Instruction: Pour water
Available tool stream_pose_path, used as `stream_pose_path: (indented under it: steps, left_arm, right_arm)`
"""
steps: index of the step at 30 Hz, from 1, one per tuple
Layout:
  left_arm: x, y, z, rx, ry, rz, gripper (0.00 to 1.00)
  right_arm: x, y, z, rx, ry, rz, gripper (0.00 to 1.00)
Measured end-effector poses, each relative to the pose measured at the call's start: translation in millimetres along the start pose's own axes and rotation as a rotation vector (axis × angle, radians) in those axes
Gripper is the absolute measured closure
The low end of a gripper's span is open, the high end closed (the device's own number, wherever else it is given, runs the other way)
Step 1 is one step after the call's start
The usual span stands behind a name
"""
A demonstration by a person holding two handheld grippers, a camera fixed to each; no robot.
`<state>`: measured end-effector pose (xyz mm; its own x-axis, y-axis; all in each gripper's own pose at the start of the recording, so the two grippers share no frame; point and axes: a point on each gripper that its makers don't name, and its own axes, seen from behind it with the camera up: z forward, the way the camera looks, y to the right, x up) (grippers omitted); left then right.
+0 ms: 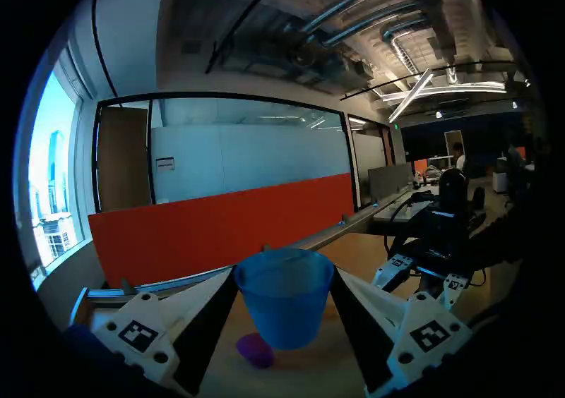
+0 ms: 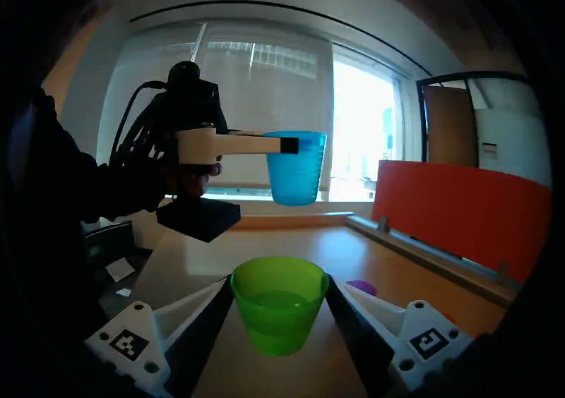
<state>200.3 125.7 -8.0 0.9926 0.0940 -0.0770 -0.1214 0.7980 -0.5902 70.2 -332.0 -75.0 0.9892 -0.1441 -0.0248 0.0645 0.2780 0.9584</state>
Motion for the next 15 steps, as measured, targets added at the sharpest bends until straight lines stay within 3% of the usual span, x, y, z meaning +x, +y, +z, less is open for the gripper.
stream_pose_path:
  steps: [8, 15]
  left_arm:
    - [-6, -2.5, -0.4, -0.002, 0.001, -0.057, 0.12]
    - [-15, -6.7, -3.1, 0.006, -0.015, -0.041, 0.12]
  right_arm:
    - [1, 2, -0.3, -0.003, 0.001, 0.004, 0.07]
    - [-1, 3, -2.5, -0.005, -0.008, 0.006, 0.07]
